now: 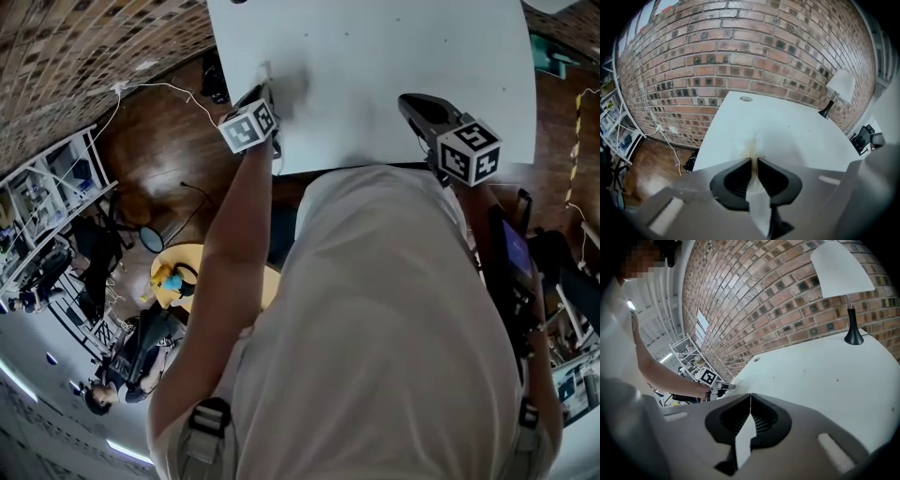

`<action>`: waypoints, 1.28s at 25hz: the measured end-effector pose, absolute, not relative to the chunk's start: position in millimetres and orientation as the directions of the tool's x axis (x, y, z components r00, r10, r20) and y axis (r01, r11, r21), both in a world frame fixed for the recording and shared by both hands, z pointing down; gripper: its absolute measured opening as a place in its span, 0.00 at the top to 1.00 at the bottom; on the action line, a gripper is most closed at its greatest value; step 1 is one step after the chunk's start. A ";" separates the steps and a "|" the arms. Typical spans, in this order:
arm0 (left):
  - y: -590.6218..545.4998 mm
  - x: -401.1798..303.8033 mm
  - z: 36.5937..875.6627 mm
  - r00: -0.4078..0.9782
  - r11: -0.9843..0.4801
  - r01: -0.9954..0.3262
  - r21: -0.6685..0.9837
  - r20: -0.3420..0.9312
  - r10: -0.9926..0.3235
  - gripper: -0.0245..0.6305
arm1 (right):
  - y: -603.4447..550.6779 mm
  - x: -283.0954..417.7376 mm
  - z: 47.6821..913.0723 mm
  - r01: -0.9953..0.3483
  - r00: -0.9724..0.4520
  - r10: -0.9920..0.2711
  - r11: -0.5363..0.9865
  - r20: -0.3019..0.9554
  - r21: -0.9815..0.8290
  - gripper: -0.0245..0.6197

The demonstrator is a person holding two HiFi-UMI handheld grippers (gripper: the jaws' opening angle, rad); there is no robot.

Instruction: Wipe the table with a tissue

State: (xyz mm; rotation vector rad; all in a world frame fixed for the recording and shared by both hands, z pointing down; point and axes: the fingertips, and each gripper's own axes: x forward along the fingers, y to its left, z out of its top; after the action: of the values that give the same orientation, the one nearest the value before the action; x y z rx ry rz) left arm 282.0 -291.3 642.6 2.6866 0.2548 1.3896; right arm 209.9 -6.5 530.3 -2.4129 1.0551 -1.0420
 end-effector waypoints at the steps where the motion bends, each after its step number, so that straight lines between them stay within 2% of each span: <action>1: -290.9 282.8 644.1 0.569 -0.981 0.094 0.169 0.800 0.192 0.88 | -3.5 209.2 531.0 -0.505 0.467 -0.731 -0.683 0.499 -0.528 0.95; 19: -238.5 280.6 647.9 0.548 -0.974 0.167 0.154 0.807 0.221 0.89 | 11.1 201.7 531.4 -0.494 0.483 -0.722 -0.692 0.495 -0.527 0.95; 32: -212.5 249.4 657.3 0.450 -0.894 0.413 0.174 0.815 0.366 0.89 | 3.7 200.7 530.5 -0.501 0.475 -0.724 -0.690 0.500 -0.522 0.95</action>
State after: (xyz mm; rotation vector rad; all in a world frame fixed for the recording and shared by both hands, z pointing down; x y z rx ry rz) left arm 249.4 -212.5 657.3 2.7170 0.7304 1.5062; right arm 200.7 3.7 530.5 -2.4222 1.0387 -1.0379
